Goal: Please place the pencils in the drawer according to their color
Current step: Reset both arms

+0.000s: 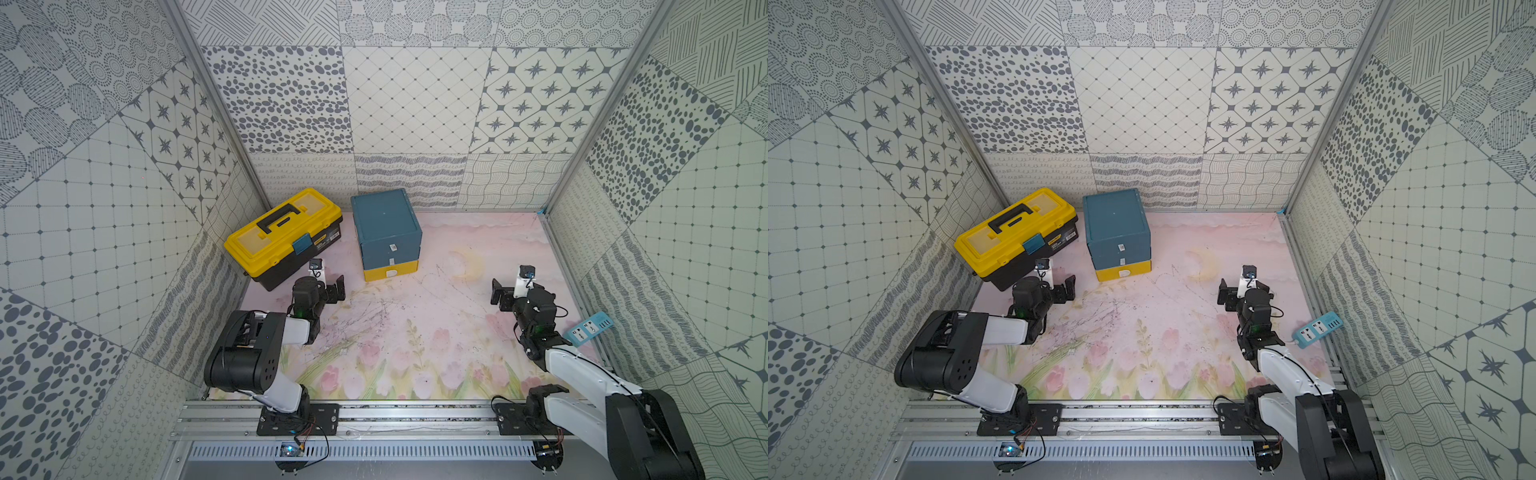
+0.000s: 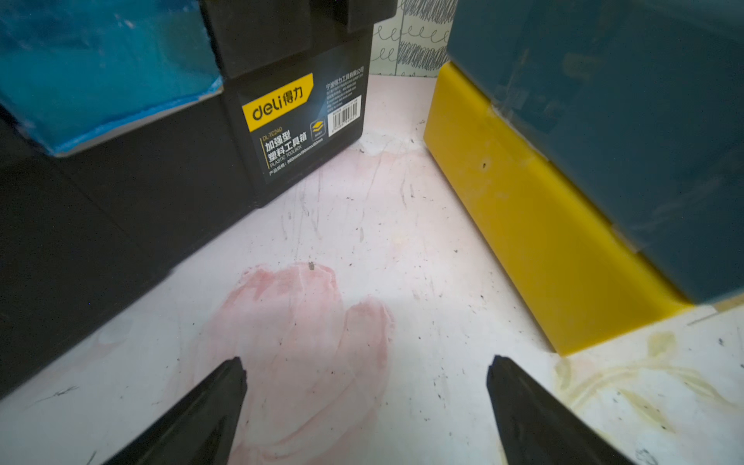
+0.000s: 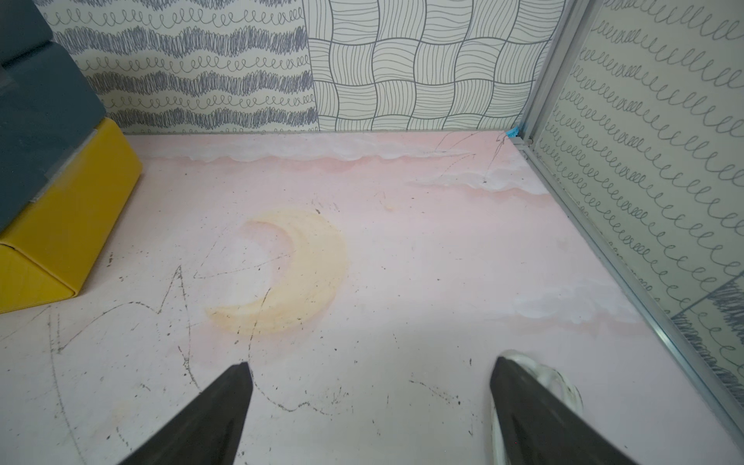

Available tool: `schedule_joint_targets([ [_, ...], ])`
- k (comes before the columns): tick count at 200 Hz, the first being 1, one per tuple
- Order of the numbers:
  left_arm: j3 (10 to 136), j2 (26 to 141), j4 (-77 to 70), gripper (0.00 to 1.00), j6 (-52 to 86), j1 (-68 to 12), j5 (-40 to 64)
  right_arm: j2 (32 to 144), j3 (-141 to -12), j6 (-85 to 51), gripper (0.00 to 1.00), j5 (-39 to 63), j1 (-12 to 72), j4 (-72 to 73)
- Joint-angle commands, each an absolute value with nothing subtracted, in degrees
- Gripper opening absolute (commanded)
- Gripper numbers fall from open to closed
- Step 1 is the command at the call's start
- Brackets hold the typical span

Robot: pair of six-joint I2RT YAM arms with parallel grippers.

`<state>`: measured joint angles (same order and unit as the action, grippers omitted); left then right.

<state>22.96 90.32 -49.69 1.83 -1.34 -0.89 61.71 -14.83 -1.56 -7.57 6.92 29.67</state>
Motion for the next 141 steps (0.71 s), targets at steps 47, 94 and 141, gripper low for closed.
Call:
schedule_joint_targets([
  [47, 23.53, 90.64, -49.44, 0.99, 2.18, -1.05, 1.93, 69.88, -14.58, -0.55, 0.98, 0.21, 4.42, 44.11],
  [94, 23.51, 90.58, -49.39, 0.99, 2.16, -1.04, 1.93, 75.01, -15.85, 0.09, 0.98, 4.3, 3.35, 48.35],
  [141, 23.48, 90.63, -49.41, 0.99, 2.12, -1.03, 1.93, 78.64, -16.44, 1.66, 0.98, 8.59, 2.31, 51.26],
])
